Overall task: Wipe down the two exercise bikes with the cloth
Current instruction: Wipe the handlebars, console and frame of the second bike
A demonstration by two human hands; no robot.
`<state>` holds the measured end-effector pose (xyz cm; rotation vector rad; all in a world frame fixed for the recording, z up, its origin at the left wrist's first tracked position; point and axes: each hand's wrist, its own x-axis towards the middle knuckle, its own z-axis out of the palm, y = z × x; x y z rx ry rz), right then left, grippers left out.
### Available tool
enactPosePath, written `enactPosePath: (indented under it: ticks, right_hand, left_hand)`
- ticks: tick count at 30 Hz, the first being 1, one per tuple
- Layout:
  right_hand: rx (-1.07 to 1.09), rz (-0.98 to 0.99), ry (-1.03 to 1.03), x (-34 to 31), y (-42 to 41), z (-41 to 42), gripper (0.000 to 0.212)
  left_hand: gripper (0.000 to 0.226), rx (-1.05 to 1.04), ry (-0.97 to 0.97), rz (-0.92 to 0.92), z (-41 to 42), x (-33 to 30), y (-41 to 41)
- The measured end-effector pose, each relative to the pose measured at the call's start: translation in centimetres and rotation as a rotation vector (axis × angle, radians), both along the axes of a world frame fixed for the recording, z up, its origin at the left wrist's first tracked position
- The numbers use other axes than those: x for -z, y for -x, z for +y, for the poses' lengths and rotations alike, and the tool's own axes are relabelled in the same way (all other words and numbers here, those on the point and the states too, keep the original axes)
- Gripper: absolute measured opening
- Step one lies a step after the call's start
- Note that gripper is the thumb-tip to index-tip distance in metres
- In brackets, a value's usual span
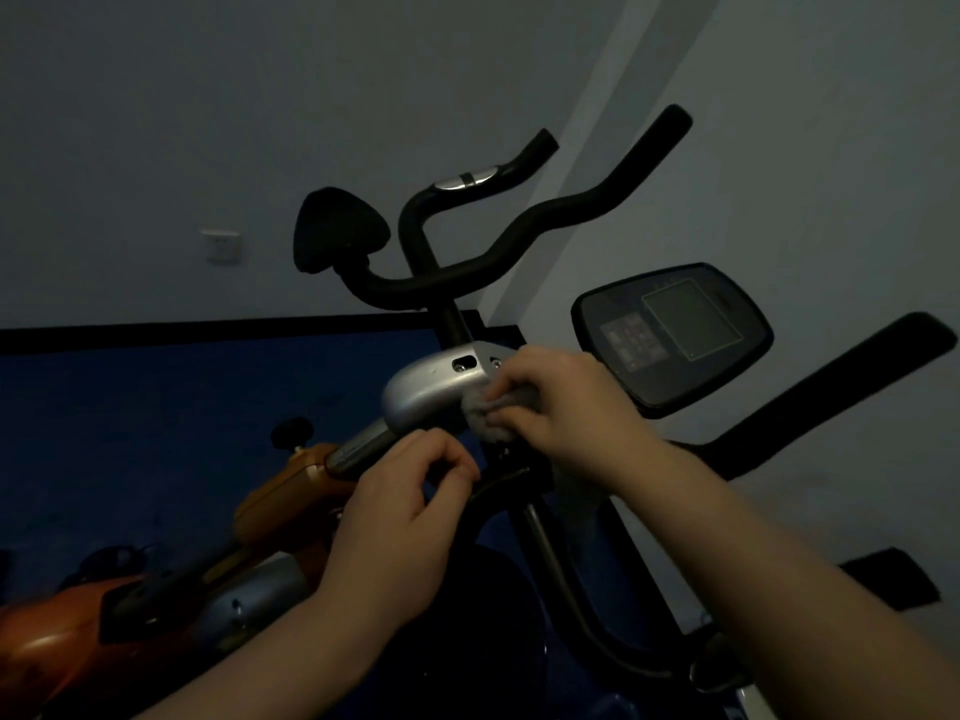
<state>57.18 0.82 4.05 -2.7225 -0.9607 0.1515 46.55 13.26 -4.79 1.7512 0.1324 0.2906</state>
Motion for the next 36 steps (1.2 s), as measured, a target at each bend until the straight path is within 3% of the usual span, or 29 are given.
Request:
enactPosePath:
  ticks: [4,7,13,19,23,26,32,34,36]
  right_hand:
    - [-0.157,0.084,0.053,0.5,0.9,-0.3,0.014]
    - [-0.03,0.175,0.033,-0.3,-0.8,-1.0,0.015]
    - [0.108,0.169,0.016,-0.2,-1.9,-1.5,0.018]
    - [-0.048,0.25,0.002,0.6,0.8,-0.5,0.014]
    - [0.073,0.221,0.013,-0.1,-0.5,-1.9,0.016]
    - [0.035,0.255,-0.005,0.0,-0.4,-1.1,0.018]
    - [0.117,-0.039,-0.007,1.8,1.0,0.7,0.014]
    - [0.096,0.098,-0.02,1.3,0.9,-0.6,0.014]
    - [0.121,0.176,-0.181,0.6,0.4,-1.0,0.015]
  left_hand:
    - [0.024,-0.01,-0.01,-0.013,0.0,0.2,0.0]
    - [0.022,0.003,-0.014,-0.012,0.0,0.1,0.0]
    - [0.021,-0.016,0.0,-0.001,-0.1,0.2,0.1]
    - [0.024,-0.022,-0.006,-0.001,-0.1,0.0,0.1]
    - [0.021,-0.009,0.001,0.003,-0.1,0.2,0.1]
    - [0.023,-0.015,0.003,-0.001,-0.2,0.1,0.2]
    - [0.022,-0.02,0.002,-0.015,-0.2,0.3,-0.1]
    - [0.021,-0.018,0.005,-0.013,-0.2,0.2,0.1]
    - [0.019,-0.034,0.009,-0.019,-0.3,0.1,0.2]
